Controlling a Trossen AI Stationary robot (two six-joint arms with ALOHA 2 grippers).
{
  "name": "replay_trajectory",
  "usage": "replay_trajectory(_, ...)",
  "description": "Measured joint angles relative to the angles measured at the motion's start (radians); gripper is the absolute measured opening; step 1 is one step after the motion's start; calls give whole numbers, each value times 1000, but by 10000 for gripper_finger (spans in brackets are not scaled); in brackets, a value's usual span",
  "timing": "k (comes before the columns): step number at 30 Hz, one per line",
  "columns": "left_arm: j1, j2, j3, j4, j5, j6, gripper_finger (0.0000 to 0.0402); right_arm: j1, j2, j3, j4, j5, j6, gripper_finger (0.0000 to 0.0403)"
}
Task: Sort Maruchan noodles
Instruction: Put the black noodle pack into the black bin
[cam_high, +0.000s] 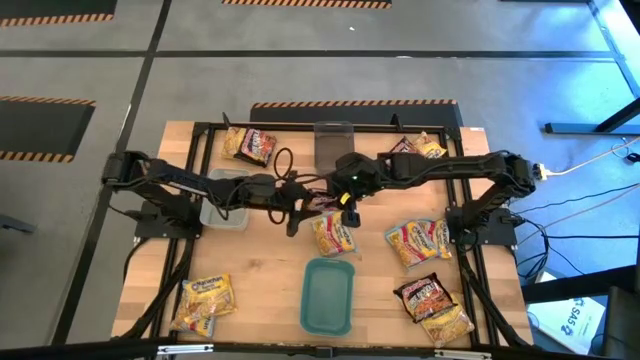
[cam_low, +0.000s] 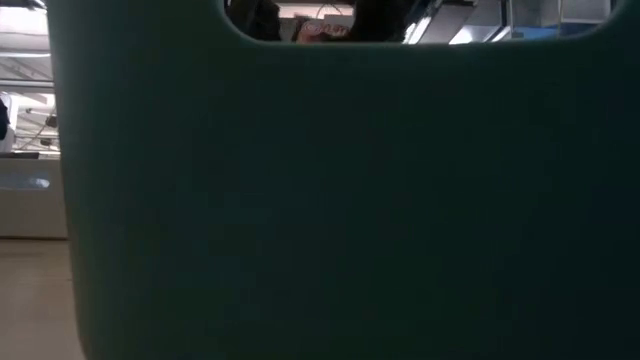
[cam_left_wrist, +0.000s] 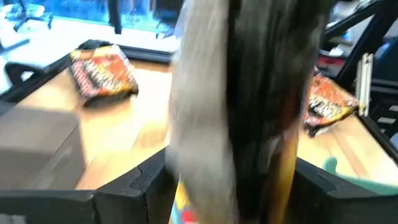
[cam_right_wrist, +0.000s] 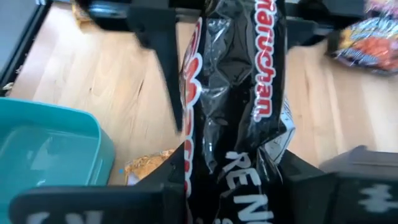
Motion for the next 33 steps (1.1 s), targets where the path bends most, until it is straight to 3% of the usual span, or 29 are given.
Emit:
replay_trajectory(6,0,-176,0,-276,-26,-4,211,-13,-85,1,-42,84,-60,98)
replay_trajectory(10,0,-225,0,-393,-26,0,211,-80,-123,2,-57,105,-86,99)
replay_trajectory(16,0,-203,-1,-388,-37,14,211,-240,-117,2,-41,103,-169,98)
replay_trajectory(22,11,-165,-2,-354,-73,59,212,-412,-69,1,57,-19,-260,102)
replay_trajectory(28,63,-157,-2,-355,2,80,210,-534,-5,1,155,-135,-318,104)
replay_trajectory(33,112,-157,-2,-357,70,83,209,-593,46,32,161,-159,-347,100)
